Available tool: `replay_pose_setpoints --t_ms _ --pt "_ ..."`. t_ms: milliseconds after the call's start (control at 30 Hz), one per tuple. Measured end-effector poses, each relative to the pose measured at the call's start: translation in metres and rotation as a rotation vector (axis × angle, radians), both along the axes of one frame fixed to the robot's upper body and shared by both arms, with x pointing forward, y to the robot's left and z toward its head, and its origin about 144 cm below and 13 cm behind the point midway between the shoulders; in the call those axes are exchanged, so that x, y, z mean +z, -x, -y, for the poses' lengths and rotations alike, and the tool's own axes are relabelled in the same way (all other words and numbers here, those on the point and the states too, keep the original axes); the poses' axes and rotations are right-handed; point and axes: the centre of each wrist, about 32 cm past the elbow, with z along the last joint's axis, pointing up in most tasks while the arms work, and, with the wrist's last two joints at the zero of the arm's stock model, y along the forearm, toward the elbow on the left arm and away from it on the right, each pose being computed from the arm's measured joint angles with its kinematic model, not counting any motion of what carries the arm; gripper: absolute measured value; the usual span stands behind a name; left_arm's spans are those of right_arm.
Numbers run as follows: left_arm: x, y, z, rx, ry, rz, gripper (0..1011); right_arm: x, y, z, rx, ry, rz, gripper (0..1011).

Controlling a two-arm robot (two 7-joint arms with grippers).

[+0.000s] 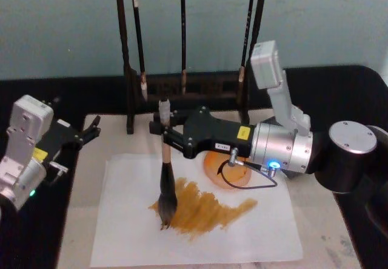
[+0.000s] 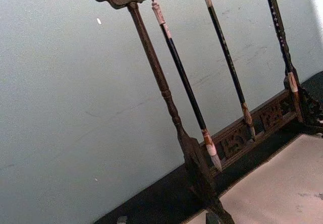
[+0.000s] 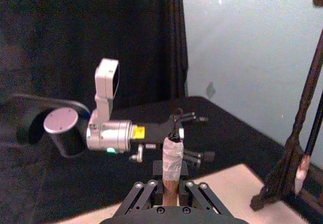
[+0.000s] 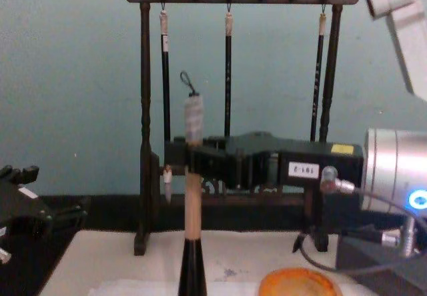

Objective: Pick up the brush from the inkstone, write on the paper, then place the brush back to its original position.

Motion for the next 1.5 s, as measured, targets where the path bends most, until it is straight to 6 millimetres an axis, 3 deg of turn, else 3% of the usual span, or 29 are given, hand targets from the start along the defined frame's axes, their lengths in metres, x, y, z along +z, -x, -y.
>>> replay_pose_setpoints --t_ms 1500 --pt "0.0 0.0 0.0 0.0 0.0 0.0 1010 0.001 0.0 0.026 -0.175 0.041 0.007 156"
